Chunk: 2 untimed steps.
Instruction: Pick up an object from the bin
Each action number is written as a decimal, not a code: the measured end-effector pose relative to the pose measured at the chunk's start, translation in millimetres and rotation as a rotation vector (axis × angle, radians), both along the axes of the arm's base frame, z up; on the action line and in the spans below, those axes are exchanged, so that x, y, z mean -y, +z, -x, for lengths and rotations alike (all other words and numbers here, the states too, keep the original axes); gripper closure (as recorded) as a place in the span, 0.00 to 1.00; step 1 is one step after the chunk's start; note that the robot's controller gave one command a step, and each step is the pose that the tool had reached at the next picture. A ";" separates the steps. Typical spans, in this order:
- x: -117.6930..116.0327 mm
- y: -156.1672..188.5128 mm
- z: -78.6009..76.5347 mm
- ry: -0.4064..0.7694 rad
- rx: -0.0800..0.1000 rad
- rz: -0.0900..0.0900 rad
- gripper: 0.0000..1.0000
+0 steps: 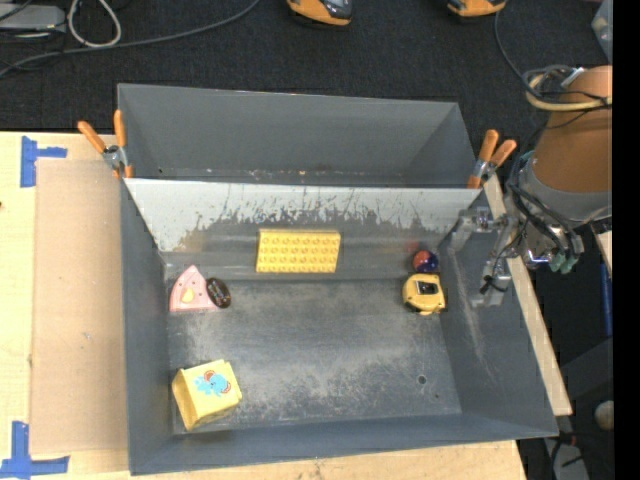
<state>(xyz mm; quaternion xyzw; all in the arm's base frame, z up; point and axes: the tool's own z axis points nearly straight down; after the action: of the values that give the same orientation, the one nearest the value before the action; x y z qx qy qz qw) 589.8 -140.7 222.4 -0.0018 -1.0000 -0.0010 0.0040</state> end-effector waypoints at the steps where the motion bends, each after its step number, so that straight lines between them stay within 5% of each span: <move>1: -0.9 4.8 -1.6 0.004 0.008 0.001 0.00; 2: 15.8 -55.8 -18.9 -0.151 0.007 0.001 0.00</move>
Offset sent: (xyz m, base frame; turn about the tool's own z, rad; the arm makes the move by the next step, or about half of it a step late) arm 0.0194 -0.0191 -0.0624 0.1692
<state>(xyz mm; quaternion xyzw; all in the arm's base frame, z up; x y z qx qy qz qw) 608.7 -156.5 166.7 -0.0773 -0.9970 -0.0009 0.0002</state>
